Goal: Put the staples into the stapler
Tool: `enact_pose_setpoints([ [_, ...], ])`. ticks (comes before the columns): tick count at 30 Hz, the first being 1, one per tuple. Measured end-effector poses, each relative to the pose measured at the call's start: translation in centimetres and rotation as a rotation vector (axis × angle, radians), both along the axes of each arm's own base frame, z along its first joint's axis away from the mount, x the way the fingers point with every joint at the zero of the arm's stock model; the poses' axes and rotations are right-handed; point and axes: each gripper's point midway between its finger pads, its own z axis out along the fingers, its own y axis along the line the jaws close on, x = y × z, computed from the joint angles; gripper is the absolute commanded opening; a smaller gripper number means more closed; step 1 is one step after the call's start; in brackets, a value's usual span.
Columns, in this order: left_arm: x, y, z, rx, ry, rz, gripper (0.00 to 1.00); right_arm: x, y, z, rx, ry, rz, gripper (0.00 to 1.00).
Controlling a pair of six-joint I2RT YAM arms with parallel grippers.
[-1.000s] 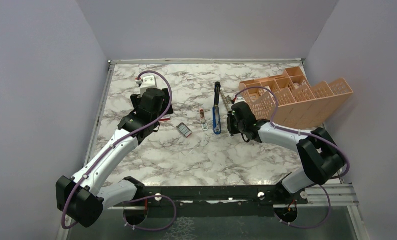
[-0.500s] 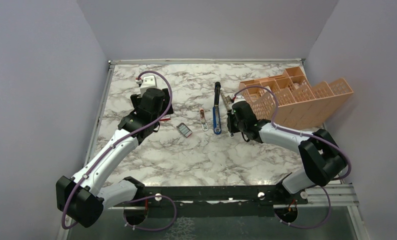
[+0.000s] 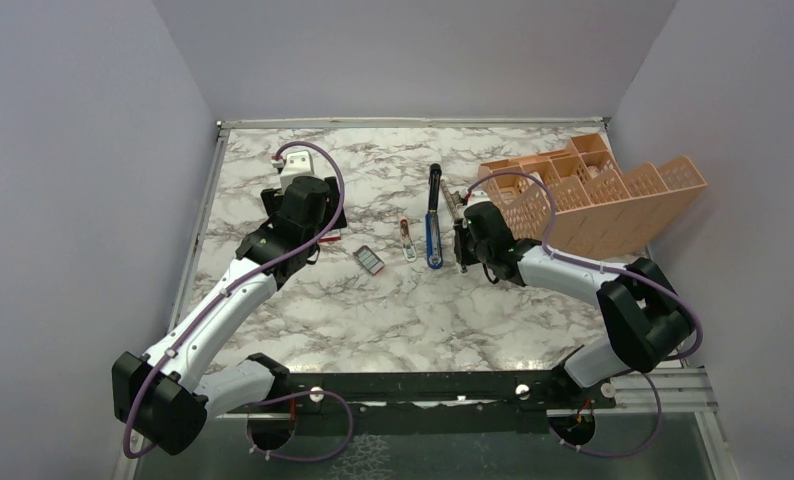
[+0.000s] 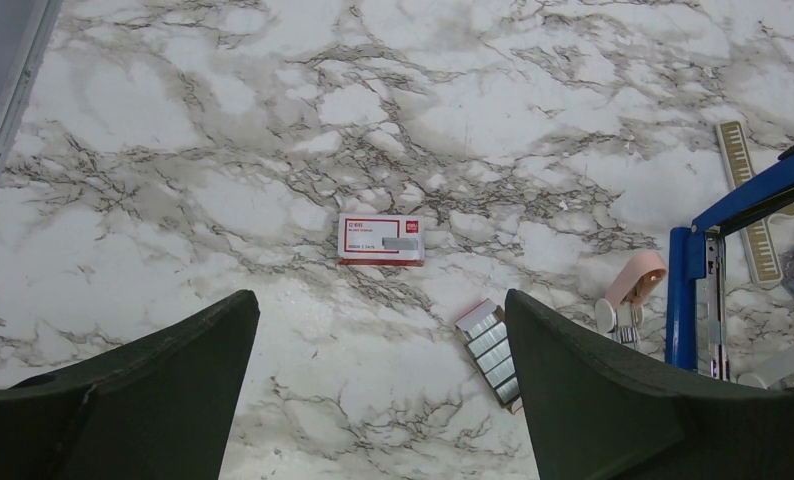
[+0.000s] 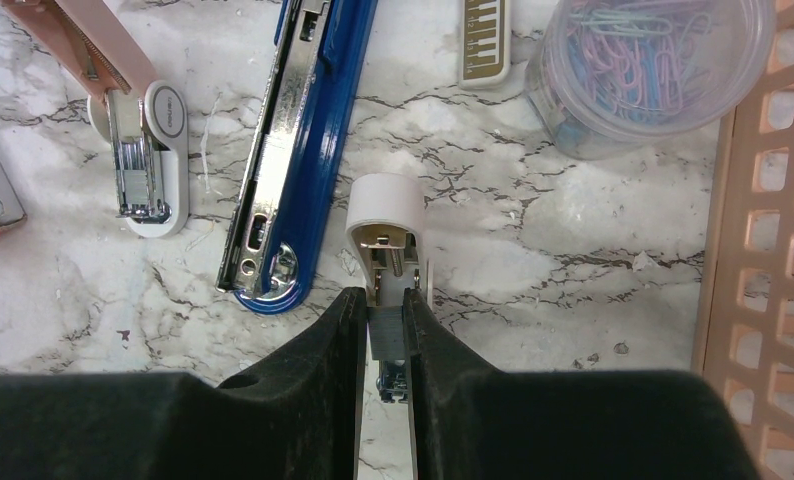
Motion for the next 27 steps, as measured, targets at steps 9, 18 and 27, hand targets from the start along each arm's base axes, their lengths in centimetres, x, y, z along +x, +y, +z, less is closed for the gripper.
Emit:
enact_pose_setpoints([
  [9,0.02,-0.02,-0.07,0.001,0.002,0.0,0.93,-0.02,-0.01,-0.03,0.0,0.001,-0.001,0.24],
  [18,0.05,-0.03,-0.17,0.002,0.005,0.0,0.93,-0.29,-0.19,-0.46,-0.006,0.011,-0.001,0.23],
  [27,0.06,-0.03,-0.2,0.003,0.006,0.0,0.93,-0.5,-0.34,-0.8,-0.012,0.019,-0.002,0.23],
])
